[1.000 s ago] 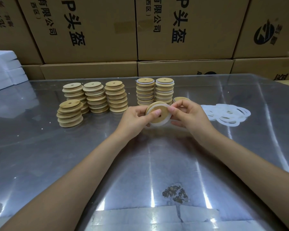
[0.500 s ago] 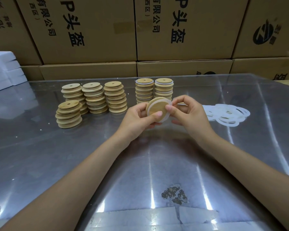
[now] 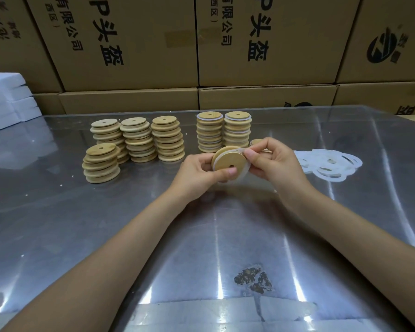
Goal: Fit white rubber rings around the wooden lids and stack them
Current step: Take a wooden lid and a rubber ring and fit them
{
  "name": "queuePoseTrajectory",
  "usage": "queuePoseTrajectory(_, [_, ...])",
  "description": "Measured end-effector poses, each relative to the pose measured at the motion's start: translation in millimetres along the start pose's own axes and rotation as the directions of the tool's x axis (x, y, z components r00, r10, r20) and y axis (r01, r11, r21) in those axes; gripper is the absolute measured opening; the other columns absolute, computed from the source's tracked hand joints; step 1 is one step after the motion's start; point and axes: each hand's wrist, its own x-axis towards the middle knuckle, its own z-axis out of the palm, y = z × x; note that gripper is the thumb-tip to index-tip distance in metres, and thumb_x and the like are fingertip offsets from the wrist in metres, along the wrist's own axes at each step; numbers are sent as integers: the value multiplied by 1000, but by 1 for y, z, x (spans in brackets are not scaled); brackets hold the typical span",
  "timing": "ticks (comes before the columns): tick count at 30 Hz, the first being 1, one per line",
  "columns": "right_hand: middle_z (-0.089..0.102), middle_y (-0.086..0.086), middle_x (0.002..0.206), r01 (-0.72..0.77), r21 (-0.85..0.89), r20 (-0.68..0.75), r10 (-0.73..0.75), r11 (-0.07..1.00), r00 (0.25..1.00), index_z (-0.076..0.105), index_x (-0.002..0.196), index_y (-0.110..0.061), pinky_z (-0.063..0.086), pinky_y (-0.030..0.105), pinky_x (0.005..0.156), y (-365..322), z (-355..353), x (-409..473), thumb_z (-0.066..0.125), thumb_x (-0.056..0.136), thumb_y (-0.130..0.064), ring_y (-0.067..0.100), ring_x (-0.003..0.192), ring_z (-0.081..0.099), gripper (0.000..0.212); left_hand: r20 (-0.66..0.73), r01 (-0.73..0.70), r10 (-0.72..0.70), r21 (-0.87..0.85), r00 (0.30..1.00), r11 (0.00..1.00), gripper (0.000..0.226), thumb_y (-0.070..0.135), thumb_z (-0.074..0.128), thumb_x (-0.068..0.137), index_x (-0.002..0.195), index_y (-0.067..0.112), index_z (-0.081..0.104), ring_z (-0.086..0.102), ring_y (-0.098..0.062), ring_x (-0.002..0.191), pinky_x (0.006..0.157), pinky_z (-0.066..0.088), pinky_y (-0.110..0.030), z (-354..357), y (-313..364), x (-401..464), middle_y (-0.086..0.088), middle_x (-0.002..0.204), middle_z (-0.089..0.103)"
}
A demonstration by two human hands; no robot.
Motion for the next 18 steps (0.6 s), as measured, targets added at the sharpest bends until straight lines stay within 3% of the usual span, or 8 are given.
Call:
queuePoseTrajectory(3, [72,-4,73,22,-27,39,-21,999,999,55,77,-13,57,26,73,-6,-1,-1,59,90,-5,6,71,68,16,11,38,-37,-90,999,995,24,-2,69,80,104,0,66,66,-2,66,60,52,-14,0,-2,-1,-3,80,69])
queuePoseTrajectory(9, [70,18,86,98,-200,43,-91,975,995,54,81,-21,54,35,71,-6,-1,-3,63,90,-19,15,79,62,13,6,19,-18,-88,1000,996,16,7,72,79,91,17,69,68,-4,71,60,50,-13,0,-4,-2,8,73,72])
queuePoseTrajectory(13, [71,1,79,101,-228,81,-84,968,993,54,82,-24,54,32,65,-2,-3,-3,61,91,-19,11,77,63,12,12,-27,28,-18,1000,999,22,5,74,78,92,20,68,64,-3,73,67,54,-22,0,-3,-2,8,76,70])
queuePoseTrajectory(16, [69,1,73,192,-357,100,-167,914,981,54,79,-25,51,37,66,2,-3,-3,61,91,-14,13,71,61,17,17,-105,104,219,994,970,27,15,81,73,97,17,69,65,-22,78,76,54,-42,3,-4,-1,-7,87,71])
queuePoseTrajectory(18, [67,-9,69,243,-446,112,-215,861,970,54,77,-24,48,33,67,3,-2,-3,62,90,-12,8,68,60,19,6,-109,112,277,994,955,31,28,80,68,95,17,69,66,-31,80,72,55,-47,3,-3,-1,-11,88,70])
